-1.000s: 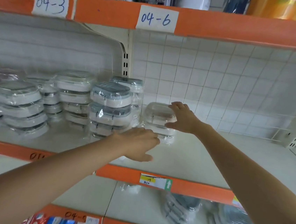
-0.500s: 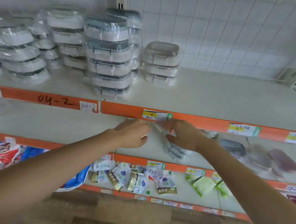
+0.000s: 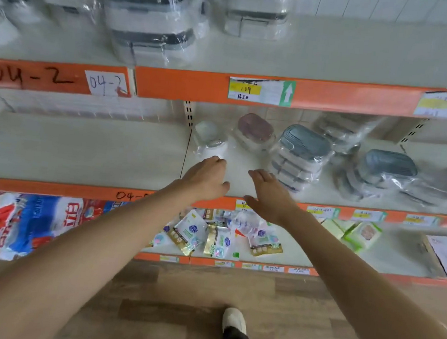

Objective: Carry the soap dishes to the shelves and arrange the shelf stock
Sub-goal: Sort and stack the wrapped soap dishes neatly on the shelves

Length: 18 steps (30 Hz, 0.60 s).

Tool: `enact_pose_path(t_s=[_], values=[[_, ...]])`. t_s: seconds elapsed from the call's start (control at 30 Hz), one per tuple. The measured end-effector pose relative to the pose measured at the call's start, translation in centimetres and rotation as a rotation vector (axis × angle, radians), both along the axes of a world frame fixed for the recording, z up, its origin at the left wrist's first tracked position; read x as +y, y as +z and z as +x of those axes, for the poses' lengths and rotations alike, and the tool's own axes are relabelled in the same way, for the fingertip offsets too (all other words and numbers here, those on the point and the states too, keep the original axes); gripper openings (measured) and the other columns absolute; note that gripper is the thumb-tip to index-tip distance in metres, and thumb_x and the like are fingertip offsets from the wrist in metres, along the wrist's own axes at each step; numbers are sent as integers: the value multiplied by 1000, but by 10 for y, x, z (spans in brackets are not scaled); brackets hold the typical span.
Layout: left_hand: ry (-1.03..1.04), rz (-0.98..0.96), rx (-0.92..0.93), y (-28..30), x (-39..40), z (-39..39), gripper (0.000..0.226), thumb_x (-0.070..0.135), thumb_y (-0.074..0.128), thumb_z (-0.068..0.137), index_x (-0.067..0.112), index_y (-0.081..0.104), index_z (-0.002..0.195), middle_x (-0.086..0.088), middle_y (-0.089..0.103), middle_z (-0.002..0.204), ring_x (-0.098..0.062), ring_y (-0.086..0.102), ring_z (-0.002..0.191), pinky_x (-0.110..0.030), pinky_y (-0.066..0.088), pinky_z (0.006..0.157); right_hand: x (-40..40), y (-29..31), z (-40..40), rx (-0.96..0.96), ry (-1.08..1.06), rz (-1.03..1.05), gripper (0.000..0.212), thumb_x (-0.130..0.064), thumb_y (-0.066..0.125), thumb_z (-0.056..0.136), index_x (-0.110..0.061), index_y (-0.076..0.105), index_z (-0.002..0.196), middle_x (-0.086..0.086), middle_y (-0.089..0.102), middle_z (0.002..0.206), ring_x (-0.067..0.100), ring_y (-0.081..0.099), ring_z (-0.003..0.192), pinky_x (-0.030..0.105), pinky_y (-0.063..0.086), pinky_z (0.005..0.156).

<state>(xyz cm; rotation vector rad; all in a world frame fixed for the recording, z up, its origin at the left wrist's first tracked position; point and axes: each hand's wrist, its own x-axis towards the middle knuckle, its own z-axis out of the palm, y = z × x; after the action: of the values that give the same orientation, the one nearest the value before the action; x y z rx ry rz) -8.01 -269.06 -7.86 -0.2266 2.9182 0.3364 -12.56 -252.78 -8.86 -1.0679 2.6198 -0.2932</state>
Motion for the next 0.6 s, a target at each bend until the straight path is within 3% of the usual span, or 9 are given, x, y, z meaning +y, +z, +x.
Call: enact_pose_path(t_s=[0.2,0.43,0.6], values=[[170,-38,131,-64,-35,-38,49,30,55,94,-1,46,130,-16,46,135,-32,46,125,-37,42,96,-36,-44,-41,174,-27,-6,57,-28,50,96,-3,29,142,13,33,145,30,31,132,39,34,103],[218,11,247,-85,-43,-91,51,32,52,96,-2,43,133,-16,44,137,-31,44,126,-36,40,94,-18,-31,-83,395,-51,-12,55,-28,50,95,-5,32,141,10,33,145,28,31,133,37,30,105],[288,-1,351,-97,-53,-120,50,35,53,92,0,51,126,-17,52,128,-33,50,119,-38,44,90,9,-14,-104,486,-164,51,72,-50,49,93,-8,25,146,8,29,150,26,28,137,35,23,112]])
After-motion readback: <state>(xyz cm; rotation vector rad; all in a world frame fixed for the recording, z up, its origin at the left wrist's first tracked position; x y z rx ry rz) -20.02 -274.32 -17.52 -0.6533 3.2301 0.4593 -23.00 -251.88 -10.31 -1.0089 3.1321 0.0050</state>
